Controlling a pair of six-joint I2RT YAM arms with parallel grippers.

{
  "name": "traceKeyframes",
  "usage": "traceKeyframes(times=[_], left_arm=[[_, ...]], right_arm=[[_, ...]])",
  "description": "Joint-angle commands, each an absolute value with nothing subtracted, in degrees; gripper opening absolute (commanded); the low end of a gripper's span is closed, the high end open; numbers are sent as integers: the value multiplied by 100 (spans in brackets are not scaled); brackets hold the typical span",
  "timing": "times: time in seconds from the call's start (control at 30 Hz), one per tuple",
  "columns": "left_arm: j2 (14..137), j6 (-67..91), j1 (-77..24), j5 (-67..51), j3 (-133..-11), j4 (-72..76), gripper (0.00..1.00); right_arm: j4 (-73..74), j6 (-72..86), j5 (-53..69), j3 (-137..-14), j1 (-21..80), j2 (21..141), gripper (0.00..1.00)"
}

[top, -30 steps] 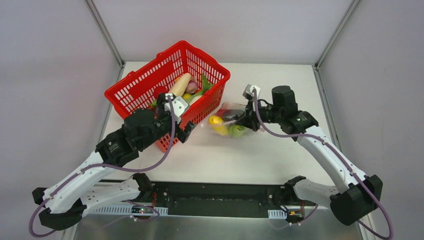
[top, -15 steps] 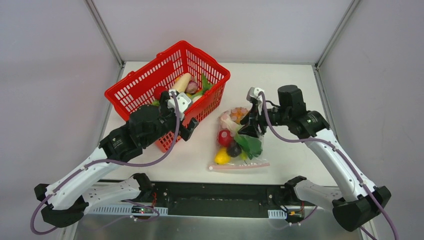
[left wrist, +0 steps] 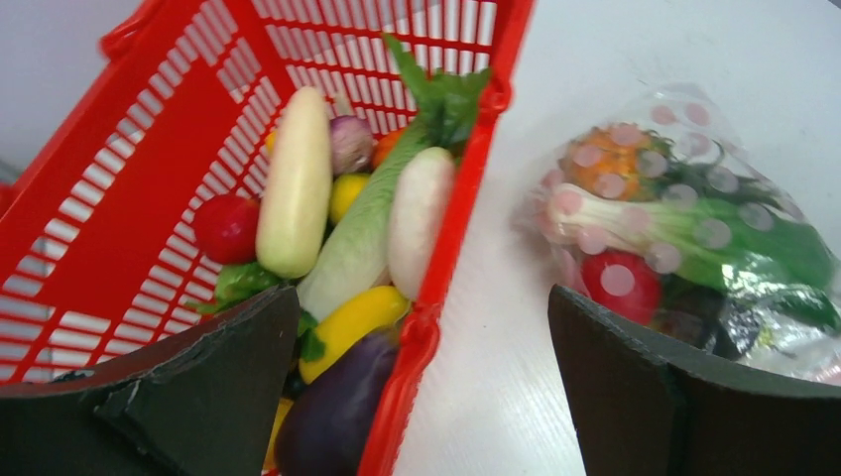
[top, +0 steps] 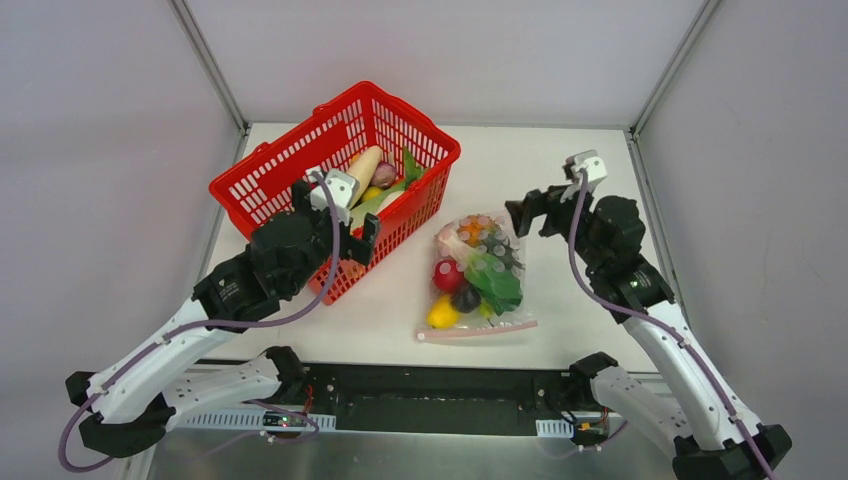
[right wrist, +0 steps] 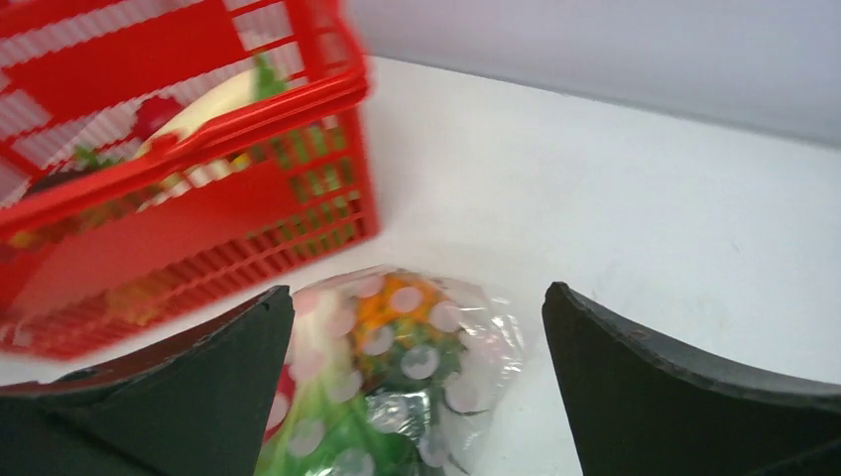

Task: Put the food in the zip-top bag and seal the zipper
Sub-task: Reset both arms

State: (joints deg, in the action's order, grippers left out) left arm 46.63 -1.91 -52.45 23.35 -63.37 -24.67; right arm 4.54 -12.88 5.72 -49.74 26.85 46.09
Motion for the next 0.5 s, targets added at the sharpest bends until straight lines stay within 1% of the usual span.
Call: traceKeyframes(times=[0.0, 0.07, 0.13, 0.23, 0.37, 0.43, 0.47], left_arm=[[4268, 295, -5235, 3821, -6177, -1991, 99], [4140, 396, -5215, 4356, -6091, -2012, 99], [4044, 528, -4982, 4506, -6095, -2170, 99], [3920, 656, -3937, 3334, -6181, -2420, 99], [4101, 1151, -2594, 2216, -6562, -3078, 99], [4310, 1439, -2061, 1855, -6697, -3316, 99], [4419, 1599, -1903, 1851, -6768, -3404, 99]], right_arm=[[644, 55, -652, -5523, 1825, 5017, 100], [742, 555, -434, -5576, 1440, 5175, 100], [723, 915, -300, -5545, 1198, 5222, 100], [534, 1269, -55, -5422, 990, 5209, 100], [359, 1638, 239, -5329, 924, 5171, 100], [297, 1669, 292, -5298, 913, 5126, 100], [275, 1670, 280, -5273, 906, 5098, 100]])
